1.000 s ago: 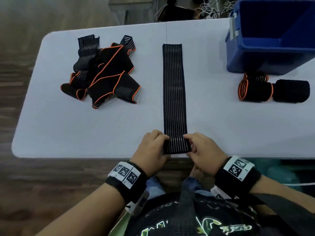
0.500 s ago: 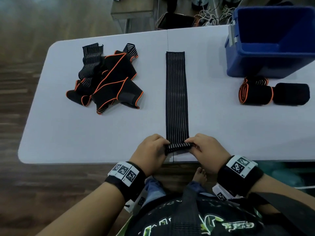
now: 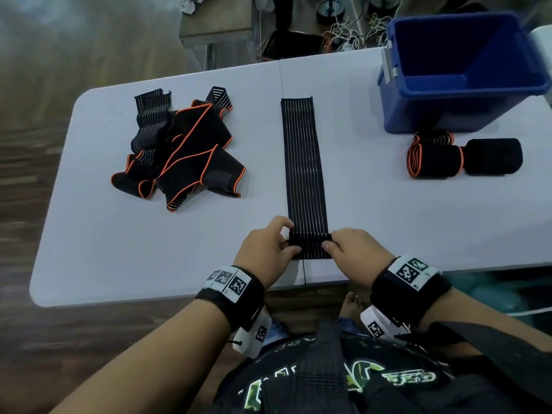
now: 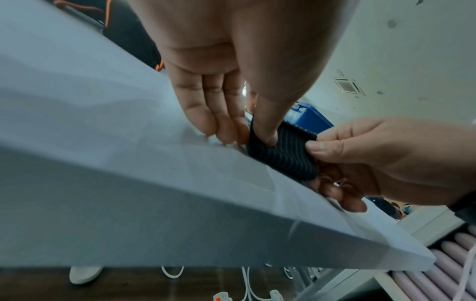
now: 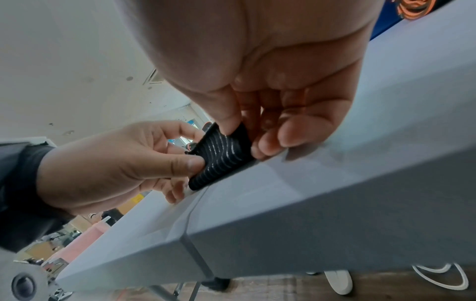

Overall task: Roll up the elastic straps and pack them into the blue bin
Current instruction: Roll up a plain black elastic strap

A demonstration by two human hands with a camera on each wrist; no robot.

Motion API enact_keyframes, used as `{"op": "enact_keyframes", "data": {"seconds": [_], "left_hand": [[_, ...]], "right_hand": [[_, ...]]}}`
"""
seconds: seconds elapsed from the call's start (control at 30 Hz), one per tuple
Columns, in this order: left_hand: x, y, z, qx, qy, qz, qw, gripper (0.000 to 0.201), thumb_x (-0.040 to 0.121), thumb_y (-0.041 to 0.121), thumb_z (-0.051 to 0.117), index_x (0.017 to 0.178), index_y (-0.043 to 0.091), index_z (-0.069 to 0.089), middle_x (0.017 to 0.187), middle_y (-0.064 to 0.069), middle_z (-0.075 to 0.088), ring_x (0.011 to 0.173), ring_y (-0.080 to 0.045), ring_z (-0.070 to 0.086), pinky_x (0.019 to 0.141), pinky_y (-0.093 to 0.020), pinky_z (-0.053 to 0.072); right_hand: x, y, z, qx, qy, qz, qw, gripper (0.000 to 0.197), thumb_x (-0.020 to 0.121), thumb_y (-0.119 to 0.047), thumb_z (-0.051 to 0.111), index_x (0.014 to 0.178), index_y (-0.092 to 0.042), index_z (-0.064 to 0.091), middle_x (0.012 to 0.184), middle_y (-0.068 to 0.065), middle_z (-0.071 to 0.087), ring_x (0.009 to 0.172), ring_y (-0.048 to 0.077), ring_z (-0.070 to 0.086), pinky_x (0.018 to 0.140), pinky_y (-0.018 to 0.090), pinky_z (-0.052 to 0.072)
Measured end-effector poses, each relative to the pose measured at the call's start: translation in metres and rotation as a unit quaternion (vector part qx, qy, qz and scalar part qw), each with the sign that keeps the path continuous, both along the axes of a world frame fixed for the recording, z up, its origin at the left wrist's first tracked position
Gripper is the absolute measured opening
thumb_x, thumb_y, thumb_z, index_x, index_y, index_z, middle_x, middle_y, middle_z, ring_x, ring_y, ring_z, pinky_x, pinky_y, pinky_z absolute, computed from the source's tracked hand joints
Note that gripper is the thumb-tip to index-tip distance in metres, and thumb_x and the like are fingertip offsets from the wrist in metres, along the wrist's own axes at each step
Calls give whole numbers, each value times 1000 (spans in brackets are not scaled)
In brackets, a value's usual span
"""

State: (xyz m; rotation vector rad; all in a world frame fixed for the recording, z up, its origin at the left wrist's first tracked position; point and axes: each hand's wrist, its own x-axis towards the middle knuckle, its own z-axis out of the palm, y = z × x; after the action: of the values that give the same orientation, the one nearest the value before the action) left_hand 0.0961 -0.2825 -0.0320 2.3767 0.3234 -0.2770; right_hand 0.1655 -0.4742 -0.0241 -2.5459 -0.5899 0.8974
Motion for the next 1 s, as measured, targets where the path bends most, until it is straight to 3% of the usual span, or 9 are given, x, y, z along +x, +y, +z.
{"op": "enact_keyframes", "data": {"seconds": [0.2,0.33,0.47,0.6,0.7,0.83,1.0], "left_hand": [[1,0,2,35,-24,-26,999,21,85,27,78,98,22,62,91,7,63,79,-12,55,75,-27,45],[3,2,6,45,-32,-51,997,19,88,25,74,104,22,64,100,5,64,87,-13,57,80,-26,46],[5,2,3,73,-27,-80,994,21,92,27,70,112,20,67,104,2,63,96,-18,59,81,-23,40],[5,0,0,77,-52,-103,990,9,91,20,70,98,15,72,107,-1,63,100,-20,57,88,-29,46],[6,-2,-2,89,-61,-115,987,7,91,20,70,86,16,72,107,3,62,100,-20,55,89,-33,48],[8,-2,-2,113,-58,-139,982,11,96,23,64,90,18,71,107,4,63,101,-17,52,85,-23,37],[9,-2,-4,115,-57,-140,982,11,98,22,61,92,17,69,103,1,62,99,-20,52,85,-29,43]], "right_hand": [[-4,7,-4,-39,-10,12,999,29,105,-32,39,88,-13,52,89,5,53,85,24,55,72,31,38],[-5,10,-2,-27,-23,-18,999,24,101,-34,48,85,-16,49,86,4,55,89,28,59,71,31,39],[-10,7,1,4,-30,-60,998,23,96,-31,59,109,-16,48,94,4,60,91,26,61,77,36,50],[-14,5,-4,42,-52,-71,995,38,92,-28,65,122,-18,43,85,-2,58,82,20,59,74,33,48],[-14,5,-5,50,-63,-75,994,37,90,-27,69,120,-20,49,94,-2,58,86,19,58,78,32,48],[-12,7,-5,40,-75,-52,995,36,89,-30,70,122,-20,59,116,1,53,97,19,58,91,32,49],[-9,8,-2,34,-85,-39,995,27,94,-31,62,117,-18,68,114,2,57,103,22,59,93,32,47]]}}
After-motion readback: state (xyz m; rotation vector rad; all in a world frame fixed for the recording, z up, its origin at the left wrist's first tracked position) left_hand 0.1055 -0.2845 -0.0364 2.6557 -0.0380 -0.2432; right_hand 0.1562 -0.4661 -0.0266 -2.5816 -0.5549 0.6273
